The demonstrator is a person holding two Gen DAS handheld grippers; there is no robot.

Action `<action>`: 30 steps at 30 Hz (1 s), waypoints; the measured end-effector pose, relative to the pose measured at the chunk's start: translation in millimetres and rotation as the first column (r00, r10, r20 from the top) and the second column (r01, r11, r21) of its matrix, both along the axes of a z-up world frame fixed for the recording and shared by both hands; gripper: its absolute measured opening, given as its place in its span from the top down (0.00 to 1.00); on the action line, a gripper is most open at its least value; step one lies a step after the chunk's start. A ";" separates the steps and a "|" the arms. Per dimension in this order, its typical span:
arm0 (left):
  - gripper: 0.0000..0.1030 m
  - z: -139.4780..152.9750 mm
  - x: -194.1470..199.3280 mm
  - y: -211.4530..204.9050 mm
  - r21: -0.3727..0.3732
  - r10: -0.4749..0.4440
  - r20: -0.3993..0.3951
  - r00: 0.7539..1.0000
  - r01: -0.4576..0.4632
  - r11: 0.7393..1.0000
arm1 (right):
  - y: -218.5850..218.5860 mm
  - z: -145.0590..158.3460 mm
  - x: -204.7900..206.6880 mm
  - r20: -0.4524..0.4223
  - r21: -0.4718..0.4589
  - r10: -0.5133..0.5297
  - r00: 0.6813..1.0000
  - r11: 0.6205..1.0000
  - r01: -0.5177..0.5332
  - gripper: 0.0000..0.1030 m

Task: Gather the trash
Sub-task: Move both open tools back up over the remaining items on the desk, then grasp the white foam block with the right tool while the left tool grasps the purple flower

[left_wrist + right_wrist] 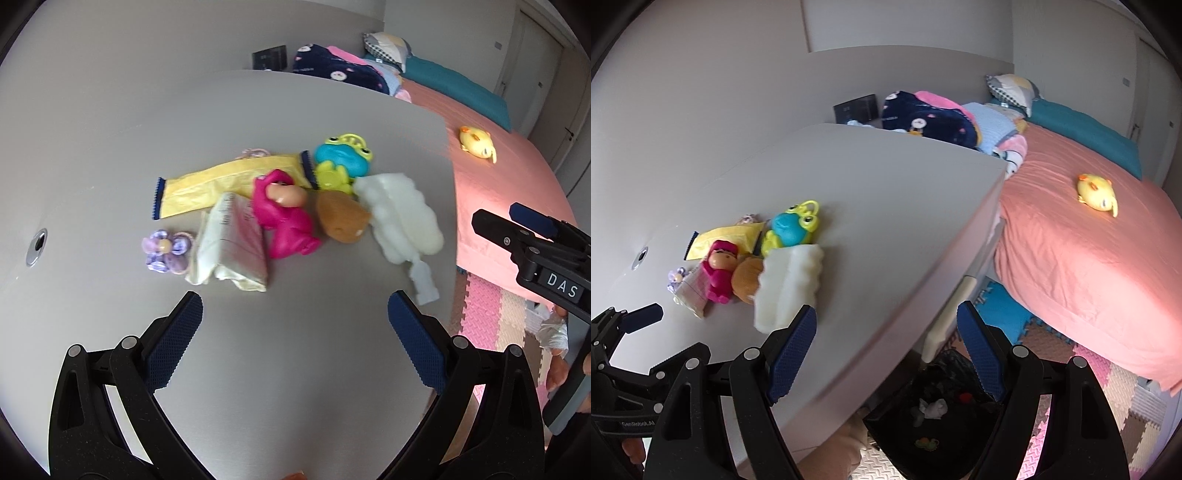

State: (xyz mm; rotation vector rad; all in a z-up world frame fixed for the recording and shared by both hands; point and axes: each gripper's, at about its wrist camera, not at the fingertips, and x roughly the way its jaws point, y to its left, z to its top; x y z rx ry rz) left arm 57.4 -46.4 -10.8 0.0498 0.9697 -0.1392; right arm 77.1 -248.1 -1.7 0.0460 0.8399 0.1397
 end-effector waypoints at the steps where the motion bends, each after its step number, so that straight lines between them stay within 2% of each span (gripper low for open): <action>1: 0.06 0.5 0.8 5.5 -0.002 0.012 0.000 1.000 -0.012 1.000 | 4.3 0.1 1.7 0.000 0.000 0.009 1.000 1.000 -0.009 0.24; 12: 0.06 2.1 10.1 46.1 -0.012 0.096 0.003 0.995 -0.096 0.995 | 47.3 -5.6 16.7 -0.017 -0.005 0.089 0.996 0.996 -0.089 0.24; 21: 0.06 2.2 21.2 71.2 0.003 0.160 0.018 0.987 -0.160 0.987 | 60.4 -17.9 34.3 -0.039 -0.011 0.097 0.994 0.995 -0.098 0.24; 30: 0.06 -5.4 38.7 92.2 0.003 0.221 0.008 0.975 -0.221 0.975 | 73.0 -34.4 49.8 -0.075 -0.003 0.135 0.988 0.991 -0.135 0.44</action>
